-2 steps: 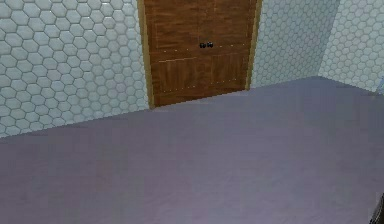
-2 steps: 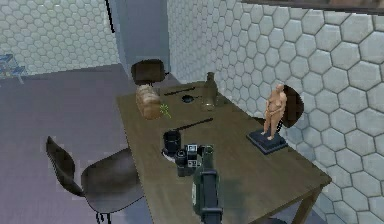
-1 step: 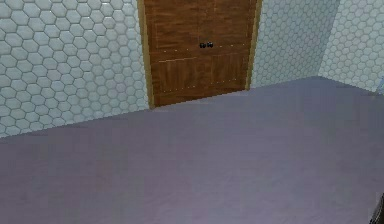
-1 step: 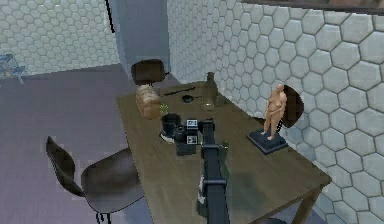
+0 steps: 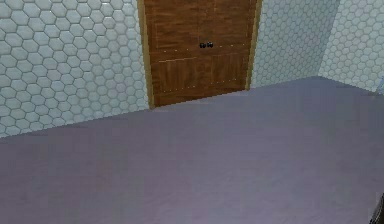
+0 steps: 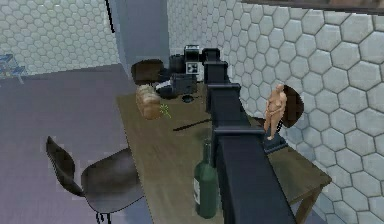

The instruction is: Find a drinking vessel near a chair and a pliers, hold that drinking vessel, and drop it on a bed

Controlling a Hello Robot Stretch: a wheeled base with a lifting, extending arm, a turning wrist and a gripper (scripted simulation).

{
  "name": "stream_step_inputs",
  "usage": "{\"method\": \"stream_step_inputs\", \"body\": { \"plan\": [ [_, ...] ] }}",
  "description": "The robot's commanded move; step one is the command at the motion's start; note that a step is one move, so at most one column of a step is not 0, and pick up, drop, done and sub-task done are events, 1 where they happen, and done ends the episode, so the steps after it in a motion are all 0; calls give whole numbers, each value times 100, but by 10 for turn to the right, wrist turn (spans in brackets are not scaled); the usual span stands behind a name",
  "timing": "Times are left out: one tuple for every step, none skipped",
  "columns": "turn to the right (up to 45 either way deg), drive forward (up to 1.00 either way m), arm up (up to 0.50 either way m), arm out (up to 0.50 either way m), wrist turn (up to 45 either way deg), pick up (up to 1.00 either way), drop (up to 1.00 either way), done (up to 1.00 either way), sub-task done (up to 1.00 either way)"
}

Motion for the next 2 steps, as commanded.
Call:
{"method": "stream_step_inputs", "body": {
  "plan": [
    [0,0,0,0,-450,0,0,0,0],
    [0,0,0,0,-450,0,0,0,0]
  ]
}}
